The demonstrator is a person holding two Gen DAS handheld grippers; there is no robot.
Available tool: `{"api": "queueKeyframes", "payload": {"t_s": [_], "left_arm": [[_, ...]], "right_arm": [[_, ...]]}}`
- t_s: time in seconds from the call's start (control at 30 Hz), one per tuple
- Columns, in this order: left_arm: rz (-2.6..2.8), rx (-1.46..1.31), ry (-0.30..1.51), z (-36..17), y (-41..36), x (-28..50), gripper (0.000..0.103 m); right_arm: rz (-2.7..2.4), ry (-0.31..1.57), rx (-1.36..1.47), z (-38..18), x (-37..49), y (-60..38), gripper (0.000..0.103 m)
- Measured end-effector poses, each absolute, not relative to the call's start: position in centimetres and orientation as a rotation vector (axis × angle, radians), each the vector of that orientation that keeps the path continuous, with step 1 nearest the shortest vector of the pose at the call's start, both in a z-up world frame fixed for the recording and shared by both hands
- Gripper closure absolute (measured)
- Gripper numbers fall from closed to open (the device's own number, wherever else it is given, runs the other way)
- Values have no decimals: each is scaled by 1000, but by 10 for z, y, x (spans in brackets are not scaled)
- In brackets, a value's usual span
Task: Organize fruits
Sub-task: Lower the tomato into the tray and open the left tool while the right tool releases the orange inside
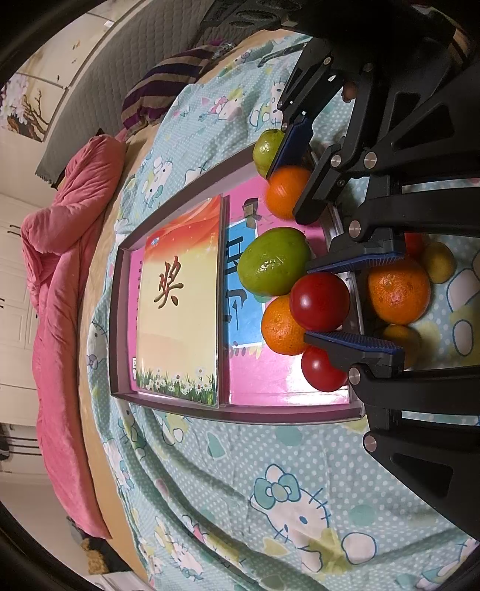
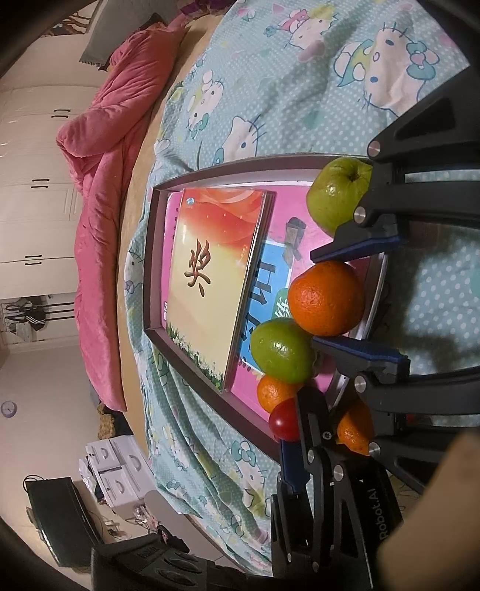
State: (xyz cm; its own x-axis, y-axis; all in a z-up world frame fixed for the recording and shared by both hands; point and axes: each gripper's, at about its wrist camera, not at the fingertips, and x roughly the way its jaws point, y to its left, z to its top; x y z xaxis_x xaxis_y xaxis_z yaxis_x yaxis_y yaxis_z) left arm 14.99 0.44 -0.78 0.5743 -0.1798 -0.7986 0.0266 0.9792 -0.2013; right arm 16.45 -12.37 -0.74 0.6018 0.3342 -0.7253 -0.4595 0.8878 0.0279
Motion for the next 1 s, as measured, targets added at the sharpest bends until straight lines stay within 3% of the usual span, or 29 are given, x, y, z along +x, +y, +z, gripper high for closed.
{"api": "queueKeyframes", "payload": {"t_s": [0.7,1.0], "left_arm": [[-124,-194,953,-9,8,149,71],[-127,-212,945,-6,12,143,61]], "right_arm": [[463,719,-224,5,148,-125,51],[459,692,-219,12,141,-132,45]]}}
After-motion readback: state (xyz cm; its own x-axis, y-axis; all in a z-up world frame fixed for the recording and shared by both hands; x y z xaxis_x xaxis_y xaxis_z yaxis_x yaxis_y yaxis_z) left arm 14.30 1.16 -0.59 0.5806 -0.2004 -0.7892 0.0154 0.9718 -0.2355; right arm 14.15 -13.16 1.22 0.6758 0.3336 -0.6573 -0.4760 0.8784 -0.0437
